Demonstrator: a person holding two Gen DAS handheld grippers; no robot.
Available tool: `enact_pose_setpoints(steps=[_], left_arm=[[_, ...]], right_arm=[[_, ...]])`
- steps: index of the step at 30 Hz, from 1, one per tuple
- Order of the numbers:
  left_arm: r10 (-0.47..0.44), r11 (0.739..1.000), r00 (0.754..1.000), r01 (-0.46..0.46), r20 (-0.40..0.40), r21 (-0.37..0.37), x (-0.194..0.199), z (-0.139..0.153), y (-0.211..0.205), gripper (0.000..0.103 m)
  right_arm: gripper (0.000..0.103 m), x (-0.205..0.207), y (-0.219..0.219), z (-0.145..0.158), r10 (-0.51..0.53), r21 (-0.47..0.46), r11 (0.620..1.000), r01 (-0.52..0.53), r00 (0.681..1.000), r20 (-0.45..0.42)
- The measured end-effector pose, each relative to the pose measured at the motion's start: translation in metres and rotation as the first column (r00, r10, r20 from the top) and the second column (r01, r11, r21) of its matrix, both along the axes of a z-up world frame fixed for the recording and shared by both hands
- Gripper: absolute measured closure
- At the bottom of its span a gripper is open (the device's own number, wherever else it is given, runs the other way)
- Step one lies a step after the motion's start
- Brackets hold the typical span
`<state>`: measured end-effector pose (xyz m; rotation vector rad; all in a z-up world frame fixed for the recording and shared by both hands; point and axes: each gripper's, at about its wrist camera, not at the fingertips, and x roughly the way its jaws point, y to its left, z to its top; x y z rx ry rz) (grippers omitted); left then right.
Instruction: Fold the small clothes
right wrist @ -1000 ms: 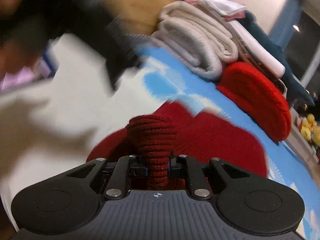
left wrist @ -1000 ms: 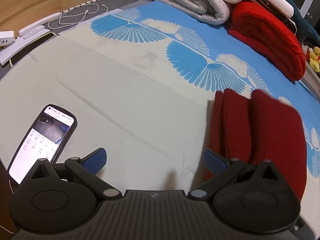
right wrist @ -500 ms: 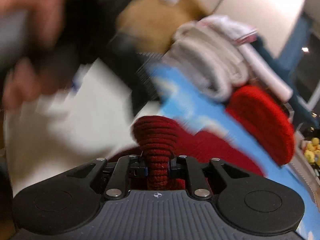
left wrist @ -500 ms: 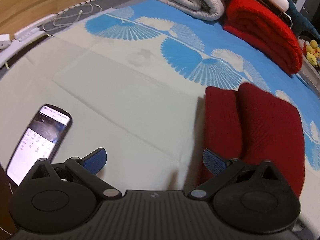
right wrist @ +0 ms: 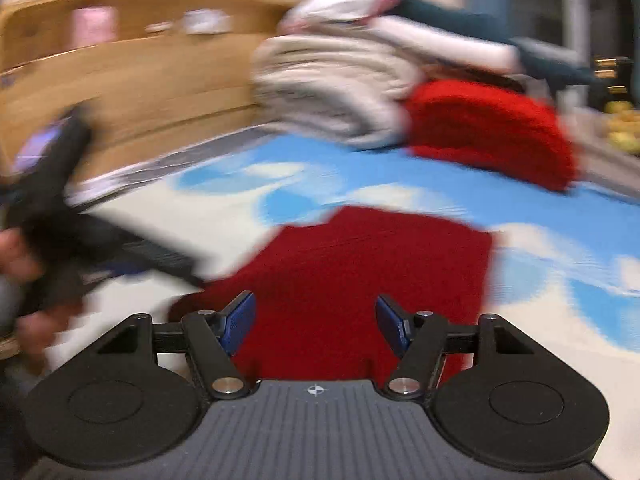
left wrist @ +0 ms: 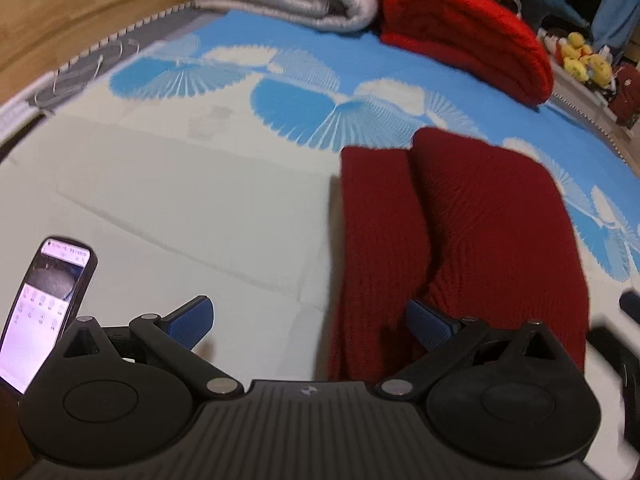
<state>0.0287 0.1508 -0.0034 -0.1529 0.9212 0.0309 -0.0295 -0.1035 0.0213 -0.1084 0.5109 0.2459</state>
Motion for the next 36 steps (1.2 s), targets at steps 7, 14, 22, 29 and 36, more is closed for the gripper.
enact_pose_setpoints(steps=[7, 14, 22, 29, 36], left_arm=[[0.016, 0.997, 0.992, -0.005, -0.127, 0.083, 0.003, -0.04, -0.008, 0.0], [0.022, 0.999, 0.992, -0.016, -0.128, 0.047, 0.005, -0.042, 0.002, 0.0], [0.105, 0.979, 0.984, -0.127, -0.141, -0.16, -0.011, -0.015, 0.015, 0.0], [0.124, 0.959, 0.965, -0.176, -0.232, -0.221, 0.002, -0.033, 0.011, 0.0], [0.167, 0.949, 0.963, -0.215, -0.212, -0.231, -0.001, -0.04, 0.004, 0.0]], right_arm=[[0.041, -0.01, 0.049, -0.08, 0.124, -0.354, 0.924, -0.147, 0.988, -0.088], [0.043, 0.032, -0.01, -0.021, 0.094, 0.005, 0.995, -0.095, 0.981, -0.168], [0.04, 0.137, -0.067, -0.036, -0.192, 0.069, 0.974, 0.215, 0.949, -0.251], [0.036, 0.156, -0.095, -0.028, -0.156, 0.182, 0.962, 0.201, 0.96, -0.234], [0.022, 0.229, -0.143, -0.054, -0.212, 0.427, 0.809, 0.404, 0.878, -0.429]])
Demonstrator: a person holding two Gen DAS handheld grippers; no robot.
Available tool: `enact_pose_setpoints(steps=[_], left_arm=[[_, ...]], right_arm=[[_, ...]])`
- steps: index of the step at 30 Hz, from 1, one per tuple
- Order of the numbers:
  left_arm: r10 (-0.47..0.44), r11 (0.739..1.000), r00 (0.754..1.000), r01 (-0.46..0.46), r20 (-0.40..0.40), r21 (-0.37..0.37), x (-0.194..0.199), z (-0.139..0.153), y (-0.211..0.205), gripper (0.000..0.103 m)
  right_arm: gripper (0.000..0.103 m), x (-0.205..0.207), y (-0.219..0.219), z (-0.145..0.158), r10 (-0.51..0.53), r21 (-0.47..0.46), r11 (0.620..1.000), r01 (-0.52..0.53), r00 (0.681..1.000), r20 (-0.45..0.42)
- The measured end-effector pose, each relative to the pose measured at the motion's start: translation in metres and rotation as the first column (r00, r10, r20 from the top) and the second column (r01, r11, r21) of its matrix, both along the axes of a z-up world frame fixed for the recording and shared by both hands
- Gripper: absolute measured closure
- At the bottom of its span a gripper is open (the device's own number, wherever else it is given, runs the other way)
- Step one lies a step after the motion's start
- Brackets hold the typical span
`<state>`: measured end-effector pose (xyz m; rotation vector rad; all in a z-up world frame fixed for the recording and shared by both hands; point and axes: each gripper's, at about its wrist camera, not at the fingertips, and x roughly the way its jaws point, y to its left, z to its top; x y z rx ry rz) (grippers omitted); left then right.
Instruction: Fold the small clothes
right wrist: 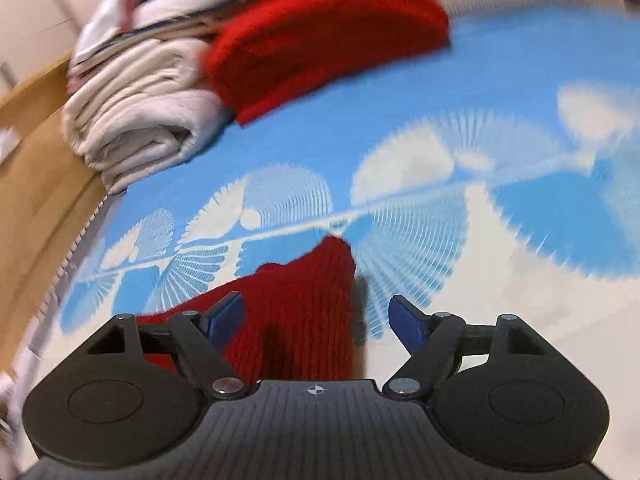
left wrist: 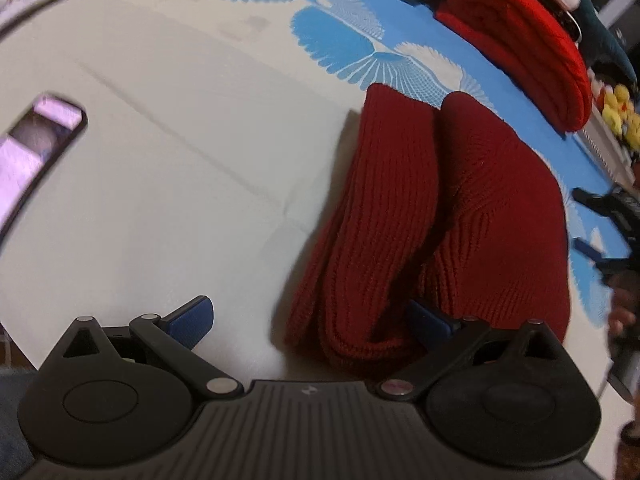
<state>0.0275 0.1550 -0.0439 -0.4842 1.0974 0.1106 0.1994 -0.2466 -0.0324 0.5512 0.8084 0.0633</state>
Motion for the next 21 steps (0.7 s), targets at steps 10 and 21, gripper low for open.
enact_pose_setpoints(steps=[10, 21], left_arm=[[0.042, 0.998, 0.999, -0.043, -0.01, -0.051, 0.017, -0.019, 0.002, 0.053], [-0.103, 0.989, 0.994, 0.1, -0.02, -0.111, 0.114, -0.008, 0.005, 0.075]], right_arm=[[0.054, 0.057, 0.037, -0.023, 0.129, -0.015, 0.991, -0.133, 0.977, -0.169], [0.079, -0.001, -0.03, -0.007, 0.07, -0.042, 0.996, -0.075, 0.991, -0.11]])
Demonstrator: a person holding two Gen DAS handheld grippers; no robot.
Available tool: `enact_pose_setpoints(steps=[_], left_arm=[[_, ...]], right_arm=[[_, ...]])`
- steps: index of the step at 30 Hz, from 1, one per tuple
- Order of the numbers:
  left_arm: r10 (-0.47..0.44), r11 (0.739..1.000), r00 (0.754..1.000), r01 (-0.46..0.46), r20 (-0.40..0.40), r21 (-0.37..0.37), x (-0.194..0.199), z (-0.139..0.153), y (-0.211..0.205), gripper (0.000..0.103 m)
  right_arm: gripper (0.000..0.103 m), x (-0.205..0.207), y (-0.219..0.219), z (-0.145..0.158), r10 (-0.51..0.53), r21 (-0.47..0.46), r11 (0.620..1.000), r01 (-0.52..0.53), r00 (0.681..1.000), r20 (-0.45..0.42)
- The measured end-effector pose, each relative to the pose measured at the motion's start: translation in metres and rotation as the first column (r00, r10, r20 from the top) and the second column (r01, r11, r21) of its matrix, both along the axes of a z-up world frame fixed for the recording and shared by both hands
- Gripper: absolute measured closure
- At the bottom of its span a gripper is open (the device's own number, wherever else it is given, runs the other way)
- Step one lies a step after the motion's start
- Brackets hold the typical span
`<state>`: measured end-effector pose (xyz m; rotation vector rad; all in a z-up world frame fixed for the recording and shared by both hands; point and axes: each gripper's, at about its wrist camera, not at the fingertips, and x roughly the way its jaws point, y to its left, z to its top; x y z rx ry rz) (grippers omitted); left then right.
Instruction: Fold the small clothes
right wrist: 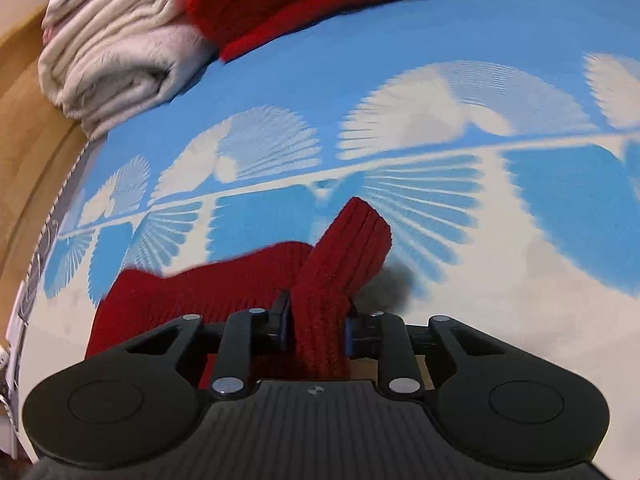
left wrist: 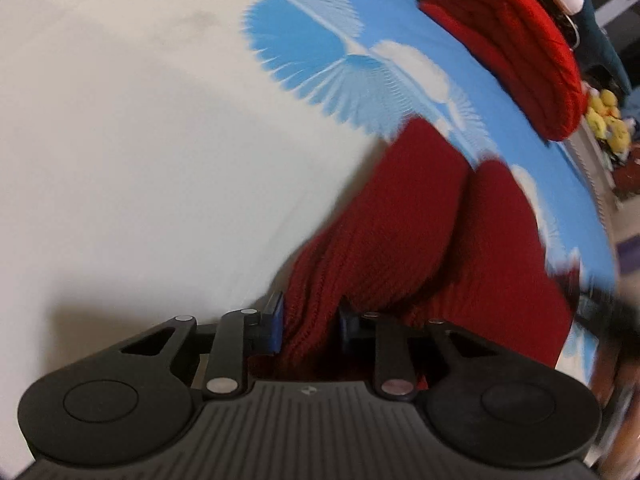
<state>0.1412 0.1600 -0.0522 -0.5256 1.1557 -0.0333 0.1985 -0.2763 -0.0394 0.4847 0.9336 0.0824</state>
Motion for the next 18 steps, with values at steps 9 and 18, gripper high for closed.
enact_pose_setpoints(steps=[9, 18], left_arm=[[-0.427, 0.864, 0.904, 0.403, 0.017, 0.301, 0.183, 0.025, -0.168, 0.075], [-0.501, 0.776, 0.864, 0.425, 0.047, 0.466, 0.216, 0.027, -0.252, 0.041]], right_arm=[[0.082, -0.145, -0.075, -0.034, -0.227, 0.205, 0.954, 0.22, 0.974, 0.008], [0.075, -0.154, -0.079, -0.03, -0.241, 0.144, 0.962, 0.231, 0.969, 0.051]])
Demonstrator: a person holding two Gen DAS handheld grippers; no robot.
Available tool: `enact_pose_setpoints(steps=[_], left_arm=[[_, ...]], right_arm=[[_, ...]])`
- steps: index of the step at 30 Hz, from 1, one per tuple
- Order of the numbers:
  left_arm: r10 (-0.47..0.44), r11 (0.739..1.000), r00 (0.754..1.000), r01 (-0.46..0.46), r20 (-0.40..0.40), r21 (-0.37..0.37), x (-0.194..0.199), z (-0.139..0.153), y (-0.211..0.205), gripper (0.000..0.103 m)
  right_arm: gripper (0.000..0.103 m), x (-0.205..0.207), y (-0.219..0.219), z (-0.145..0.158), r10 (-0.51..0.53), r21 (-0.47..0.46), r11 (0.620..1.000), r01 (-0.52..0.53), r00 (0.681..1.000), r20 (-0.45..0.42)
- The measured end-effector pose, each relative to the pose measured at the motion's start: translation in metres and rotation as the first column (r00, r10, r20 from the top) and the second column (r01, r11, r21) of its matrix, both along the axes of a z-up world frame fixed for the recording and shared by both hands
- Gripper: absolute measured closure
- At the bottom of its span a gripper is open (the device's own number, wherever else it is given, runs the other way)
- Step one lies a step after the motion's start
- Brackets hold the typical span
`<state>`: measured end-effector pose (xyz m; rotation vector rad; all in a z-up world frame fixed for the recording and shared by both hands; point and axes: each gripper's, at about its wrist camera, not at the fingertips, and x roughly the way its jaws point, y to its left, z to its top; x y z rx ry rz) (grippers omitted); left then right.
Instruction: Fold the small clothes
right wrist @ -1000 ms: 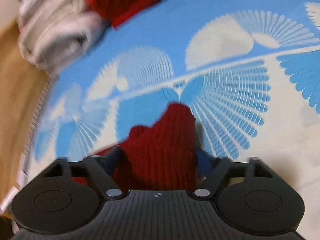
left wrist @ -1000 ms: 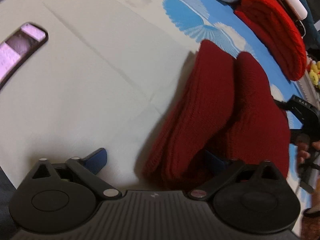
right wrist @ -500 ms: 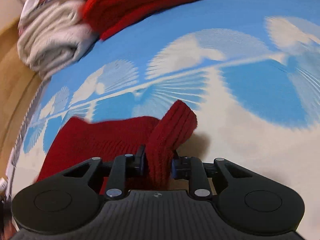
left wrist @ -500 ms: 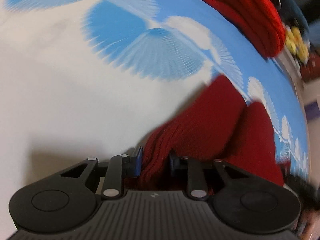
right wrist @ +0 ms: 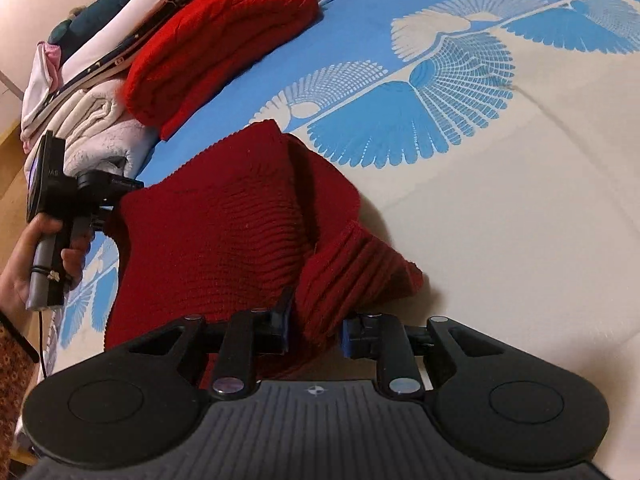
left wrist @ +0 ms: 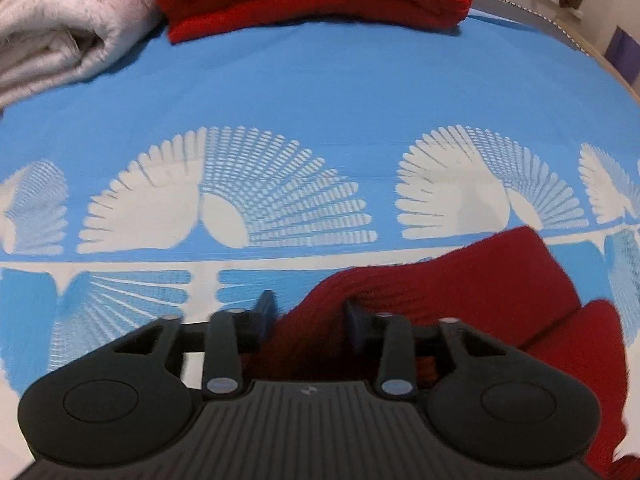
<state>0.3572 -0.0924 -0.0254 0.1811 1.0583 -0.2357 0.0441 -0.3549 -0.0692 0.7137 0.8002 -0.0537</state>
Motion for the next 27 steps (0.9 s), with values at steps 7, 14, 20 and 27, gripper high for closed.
enact_pose_setpoints(steps=[7, 14, 20, 27], left_arm=[[0.107, 0.99, 0.975, -0.122, 0.196, 0.065, -0.078, 0.051, 0.076, 0.0], [0.175, 0.981, 0.948, -0.191, 0.265, 0.037, -0.274, 0.066, 0.095, 0.0], [0.204, 0.978, 0.925, -0.204, 0.322, -0.032, -0.381, 0.039, 0.084, 0.0], [0.11, 0.993, 0.956, -0.115, 0.27, 0.001, -0.39, -0.006, 0.066, 0.0]], right_arm=[[0.047, -0.026, 0.007, 0.047, -0.076, -0.254, 0.962, 0.103, 0.991, 0.114], [0.036, -0.083, 0.068, 0.096, -0.048, -0.376, 0.916, 0.139, 0.969, 0.242], [0.025, -0.127, 0.134, 0.068, 0.062, -0.527, 0.848, 0.05, 0.98, 0.191], [0.025, -0.125, 0.153, 0.043, 0.171, -0.614, 0.784, -0.096, 0.983, 0.065]])
